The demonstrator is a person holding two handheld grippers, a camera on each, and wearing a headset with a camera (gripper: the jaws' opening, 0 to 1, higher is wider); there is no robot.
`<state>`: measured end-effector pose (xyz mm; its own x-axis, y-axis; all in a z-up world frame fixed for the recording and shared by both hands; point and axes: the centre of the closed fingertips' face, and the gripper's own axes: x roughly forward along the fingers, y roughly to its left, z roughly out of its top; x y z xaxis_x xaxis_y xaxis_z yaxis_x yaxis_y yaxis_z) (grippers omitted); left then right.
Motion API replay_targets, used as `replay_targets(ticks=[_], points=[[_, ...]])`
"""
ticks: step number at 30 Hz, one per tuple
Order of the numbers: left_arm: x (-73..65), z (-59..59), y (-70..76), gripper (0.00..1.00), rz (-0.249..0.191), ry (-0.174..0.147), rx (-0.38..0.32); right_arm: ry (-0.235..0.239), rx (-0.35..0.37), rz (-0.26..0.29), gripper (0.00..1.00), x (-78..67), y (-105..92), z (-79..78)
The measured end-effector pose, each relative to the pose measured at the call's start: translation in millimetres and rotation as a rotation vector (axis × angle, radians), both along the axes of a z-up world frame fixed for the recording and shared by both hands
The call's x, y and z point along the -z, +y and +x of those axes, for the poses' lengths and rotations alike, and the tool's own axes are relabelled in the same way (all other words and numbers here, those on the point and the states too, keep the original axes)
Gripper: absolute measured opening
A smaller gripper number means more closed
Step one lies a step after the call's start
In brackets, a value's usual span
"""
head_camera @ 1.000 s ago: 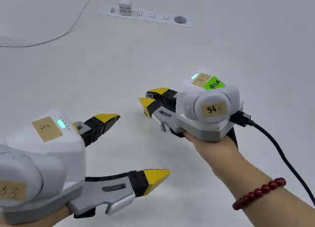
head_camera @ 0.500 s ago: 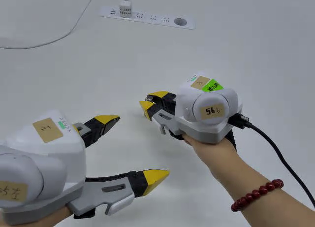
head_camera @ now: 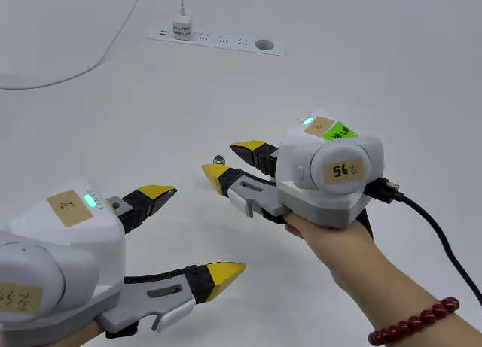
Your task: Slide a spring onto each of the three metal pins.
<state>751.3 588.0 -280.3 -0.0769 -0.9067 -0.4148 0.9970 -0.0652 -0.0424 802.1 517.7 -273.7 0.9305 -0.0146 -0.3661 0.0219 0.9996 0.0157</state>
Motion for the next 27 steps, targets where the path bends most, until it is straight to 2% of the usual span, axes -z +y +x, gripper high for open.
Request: replay_targets(ticks=[3,5,11,22,27], points=[[-0.9,2.6,-1.9,0.70,-0.002,-0.027,0.002,0.004,0.008,0.002,0.31,-2.1,-4.7,-10.8],[-0.3,2.8,-2.9,0.69,0.002,-0.033,0.006,0.004,0.011,0.000,0.31,-3.3,-6.7,-16.0],[1.9,0.2,-10.3,0.64,0.004,-0.075,0.041,0.005,0.028,-0.001,0.33,-7.4,-16.4,-35.2],[8.7,-3.8,-28.1,0.56,0.025,-0.107,0.081,0.020,0.061,0.014,0.39,-7.0,-26.0,-65.8],[13.9,-3.2,-38.6,0.50,0.043,-0.136,0.097,0.023,0.087,0.026,0.43,-6.5,-29.6,-78.9]])
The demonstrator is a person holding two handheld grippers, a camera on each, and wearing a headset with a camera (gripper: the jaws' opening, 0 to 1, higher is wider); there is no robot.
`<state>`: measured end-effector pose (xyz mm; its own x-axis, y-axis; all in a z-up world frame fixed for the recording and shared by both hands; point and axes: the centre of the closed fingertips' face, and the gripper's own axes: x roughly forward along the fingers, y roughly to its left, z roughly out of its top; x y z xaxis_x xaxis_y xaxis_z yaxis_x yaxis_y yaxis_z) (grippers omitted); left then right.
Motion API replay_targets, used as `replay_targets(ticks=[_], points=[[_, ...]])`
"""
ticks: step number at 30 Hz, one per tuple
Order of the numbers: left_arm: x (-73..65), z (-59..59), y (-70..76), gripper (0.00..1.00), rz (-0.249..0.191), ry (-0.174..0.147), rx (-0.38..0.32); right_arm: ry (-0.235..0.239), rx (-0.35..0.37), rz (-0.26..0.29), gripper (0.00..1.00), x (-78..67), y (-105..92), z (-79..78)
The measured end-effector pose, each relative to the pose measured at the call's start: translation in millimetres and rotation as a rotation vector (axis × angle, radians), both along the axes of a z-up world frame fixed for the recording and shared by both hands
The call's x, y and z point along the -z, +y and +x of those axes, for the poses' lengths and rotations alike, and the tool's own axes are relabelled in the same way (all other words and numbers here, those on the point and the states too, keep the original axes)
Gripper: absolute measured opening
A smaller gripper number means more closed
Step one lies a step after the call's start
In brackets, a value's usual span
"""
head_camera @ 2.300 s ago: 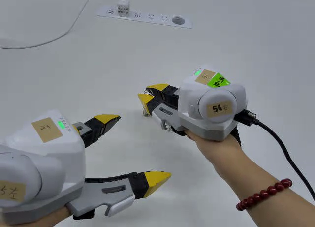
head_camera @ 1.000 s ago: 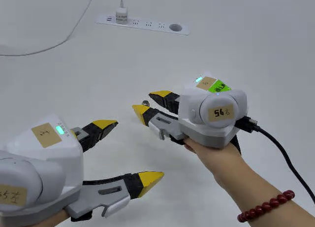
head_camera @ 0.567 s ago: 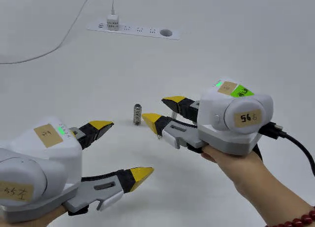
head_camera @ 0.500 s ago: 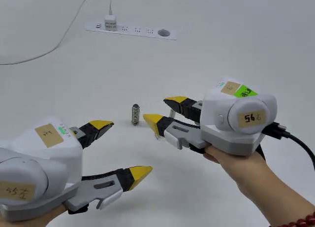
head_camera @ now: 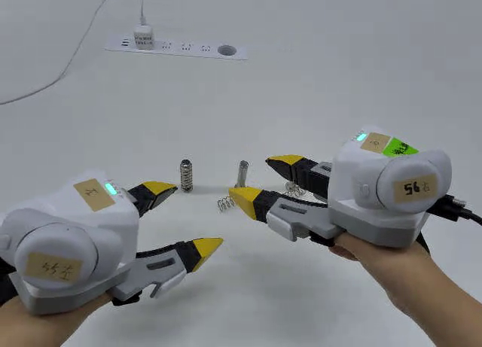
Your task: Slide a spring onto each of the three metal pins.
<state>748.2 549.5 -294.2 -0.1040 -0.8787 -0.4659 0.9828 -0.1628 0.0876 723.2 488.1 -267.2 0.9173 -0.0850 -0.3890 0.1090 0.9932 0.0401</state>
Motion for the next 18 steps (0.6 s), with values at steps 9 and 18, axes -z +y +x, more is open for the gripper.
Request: replay_targets(ticks=[9,18], points=[[14.9,2.8,-19.1,0.41,0.029,-0.023,0.017,0.010,0.027,0.011,0.46,1.1,-4.8,-20.3],[30.2,3.3,-31.7,0.31,0.061,-0.035,0.028,0.030,0.040,0.037,0.46,9.9,-7.2,-37.0]])
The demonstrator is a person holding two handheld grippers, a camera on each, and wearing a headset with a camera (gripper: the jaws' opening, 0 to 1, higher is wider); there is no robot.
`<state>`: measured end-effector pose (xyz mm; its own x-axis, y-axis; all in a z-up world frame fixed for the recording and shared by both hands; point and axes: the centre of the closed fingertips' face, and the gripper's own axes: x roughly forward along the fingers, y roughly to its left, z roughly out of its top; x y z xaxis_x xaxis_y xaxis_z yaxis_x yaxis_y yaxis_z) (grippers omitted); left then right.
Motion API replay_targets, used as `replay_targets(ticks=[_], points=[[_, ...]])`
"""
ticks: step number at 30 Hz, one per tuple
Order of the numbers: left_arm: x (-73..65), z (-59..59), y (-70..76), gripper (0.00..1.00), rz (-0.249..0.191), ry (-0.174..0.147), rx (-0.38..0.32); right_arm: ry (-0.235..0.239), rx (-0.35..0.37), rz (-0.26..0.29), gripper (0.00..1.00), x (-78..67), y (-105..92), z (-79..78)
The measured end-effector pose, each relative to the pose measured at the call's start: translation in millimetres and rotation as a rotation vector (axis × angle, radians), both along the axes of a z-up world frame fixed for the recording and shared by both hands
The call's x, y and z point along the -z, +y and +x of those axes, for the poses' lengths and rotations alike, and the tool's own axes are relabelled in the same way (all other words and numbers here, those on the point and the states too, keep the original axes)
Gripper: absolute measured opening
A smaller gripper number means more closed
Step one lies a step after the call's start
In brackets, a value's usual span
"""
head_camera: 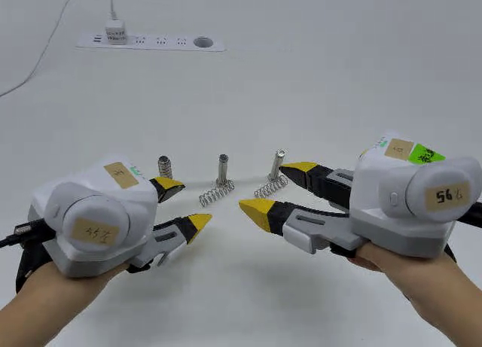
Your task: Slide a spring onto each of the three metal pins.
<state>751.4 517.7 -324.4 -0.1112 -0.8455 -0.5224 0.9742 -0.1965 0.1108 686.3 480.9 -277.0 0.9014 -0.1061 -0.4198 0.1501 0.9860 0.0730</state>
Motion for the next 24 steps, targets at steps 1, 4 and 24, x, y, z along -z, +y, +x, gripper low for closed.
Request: replay_targets(ticks=[1,4,24], points=[[0.8,0.1,-1.2,0.31,0.000,0.003,-0.001,0.002,0.001,0.001,0.47,1.0,-0.1,-1.1],[3.6,-0.4,-4.9,0.29,0.003,0.009,0.001,0.004,0.003,0.010,0.48,3.1,-0.4,-3.7],[17.9,-3.1,-19.9,0.18,0.049,-0.006,0.033,0.012,0.031,0.074,0.52,9.2,0.2,-11.8]])
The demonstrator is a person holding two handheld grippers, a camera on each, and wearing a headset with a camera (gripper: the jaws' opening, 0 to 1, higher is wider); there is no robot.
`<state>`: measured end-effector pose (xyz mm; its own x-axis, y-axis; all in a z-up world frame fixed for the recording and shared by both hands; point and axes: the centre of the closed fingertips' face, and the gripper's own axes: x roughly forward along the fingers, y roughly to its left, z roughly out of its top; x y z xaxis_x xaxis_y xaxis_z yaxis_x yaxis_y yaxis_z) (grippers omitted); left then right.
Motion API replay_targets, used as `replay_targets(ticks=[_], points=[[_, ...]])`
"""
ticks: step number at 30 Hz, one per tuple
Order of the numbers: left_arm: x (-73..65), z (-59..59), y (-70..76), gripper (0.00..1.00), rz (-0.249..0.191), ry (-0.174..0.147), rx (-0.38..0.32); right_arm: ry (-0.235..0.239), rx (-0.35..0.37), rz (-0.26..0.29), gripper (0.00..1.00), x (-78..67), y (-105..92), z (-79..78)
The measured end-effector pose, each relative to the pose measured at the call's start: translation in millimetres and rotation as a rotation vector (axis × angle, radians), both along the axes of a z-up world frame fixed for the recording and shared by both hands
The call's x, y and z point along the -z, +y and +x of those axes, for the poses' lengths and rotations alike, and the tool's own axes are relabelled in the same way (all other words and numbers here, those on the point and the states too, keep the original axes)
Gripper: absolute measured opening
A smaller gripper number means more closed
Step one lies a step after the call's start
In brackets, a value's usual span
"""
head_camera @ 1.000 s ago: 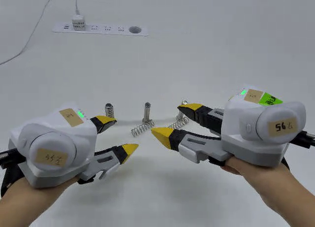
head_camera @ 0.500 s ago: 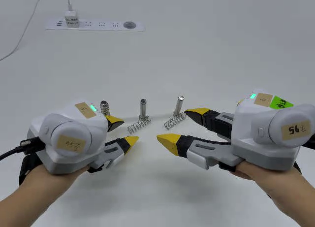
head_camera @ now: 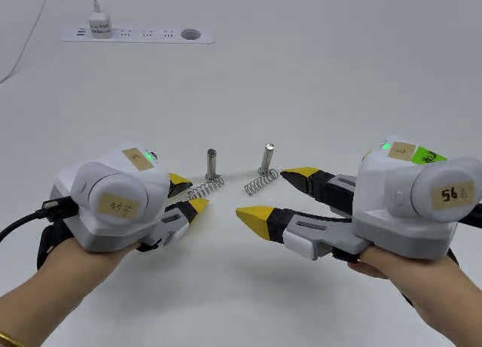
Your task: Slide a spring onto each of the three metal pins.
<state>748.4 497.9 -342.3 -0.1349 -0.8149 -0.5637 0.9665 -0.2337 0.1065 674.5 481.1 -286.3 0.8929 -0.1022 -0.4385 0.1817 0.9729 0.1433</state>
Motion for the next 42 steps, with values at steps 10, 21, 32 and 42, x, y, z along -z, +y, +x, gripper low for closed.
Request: replay_targets(ticks=[10,21,32,42], points=[[2.5,0.2,-0.8,0.12,0.008,0.014,-0.003,0.007,0.022,0.010,0.52,1.2,-3.7,0.1],[0.6,-3.2,7.6,0.10,0.014,-0.001,0.007,-0.016,0.028,0.028,0.52,-5.4,-5.0,3.3],[-23.6,-11.3,21.6,0.10,-0.058,0.012,0.015,-0.063,0.029,0.090,0.49,-19.6,-4.8,8.4],[-54.1,-12.7,28.1,0.10,-0.157,0.015,-0.012,-0.157,0.010,0.223,0.43,-40.4,4.8,23.4]])
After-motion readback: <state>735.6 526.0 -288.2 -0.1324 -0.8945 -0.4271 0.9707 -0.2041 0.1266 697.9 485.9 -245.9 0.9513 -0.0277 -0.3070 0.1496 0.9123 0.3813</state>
